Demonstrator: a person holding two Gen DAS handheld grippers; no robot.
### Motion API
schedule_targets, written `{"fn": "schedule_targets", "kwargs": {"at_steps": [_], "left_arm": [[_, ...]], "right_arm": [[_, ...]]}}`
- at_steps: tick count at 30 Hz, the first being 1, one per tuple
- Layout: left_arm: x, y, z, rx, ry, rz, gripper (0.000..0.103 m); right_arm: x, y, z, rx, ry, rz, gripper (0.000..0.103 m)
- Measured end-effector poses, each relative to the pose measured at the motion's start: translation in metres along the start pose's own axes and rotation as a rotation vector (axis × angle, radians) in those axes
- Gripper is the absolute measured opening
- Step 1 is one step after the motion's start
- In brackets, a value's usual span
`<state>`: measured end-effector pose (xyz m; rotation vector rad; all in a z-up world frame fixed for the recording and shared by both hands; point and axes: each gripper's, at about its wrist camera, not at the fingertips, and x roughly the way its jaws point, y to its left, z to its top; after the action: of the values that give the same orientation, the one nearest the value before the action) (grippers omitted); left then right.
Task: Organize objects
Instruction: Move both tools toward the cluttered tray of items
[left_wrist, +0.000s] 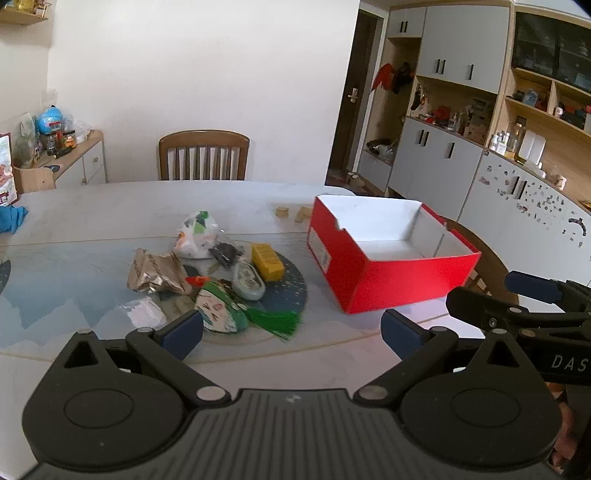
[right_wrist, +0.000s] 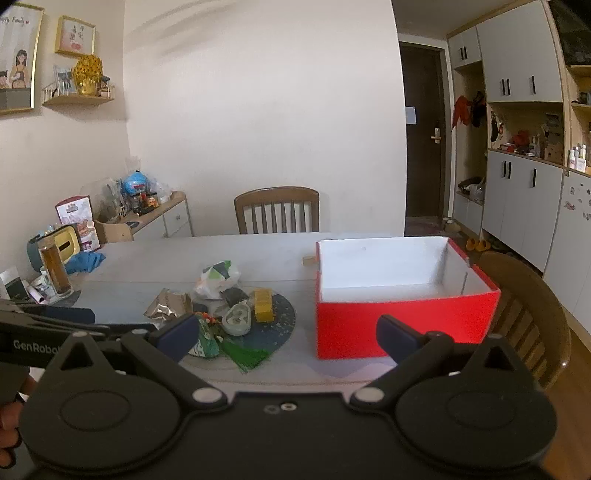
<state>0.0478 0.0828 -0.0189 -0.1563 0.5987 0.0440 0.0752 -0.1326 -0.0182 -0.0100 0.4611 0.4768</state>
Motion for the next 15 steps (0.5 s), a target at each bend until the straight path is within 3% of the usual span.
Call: {"fn": "schedule_targets", "kwargs": {"at_steps": [15], "left_arm": [[0.051,0.082,0.027,-0.007,0.038,0.004,0.103]], "right_arm": [[0.081,0.052,0.016,-0.043,0.064,0.011,0.102]]}}
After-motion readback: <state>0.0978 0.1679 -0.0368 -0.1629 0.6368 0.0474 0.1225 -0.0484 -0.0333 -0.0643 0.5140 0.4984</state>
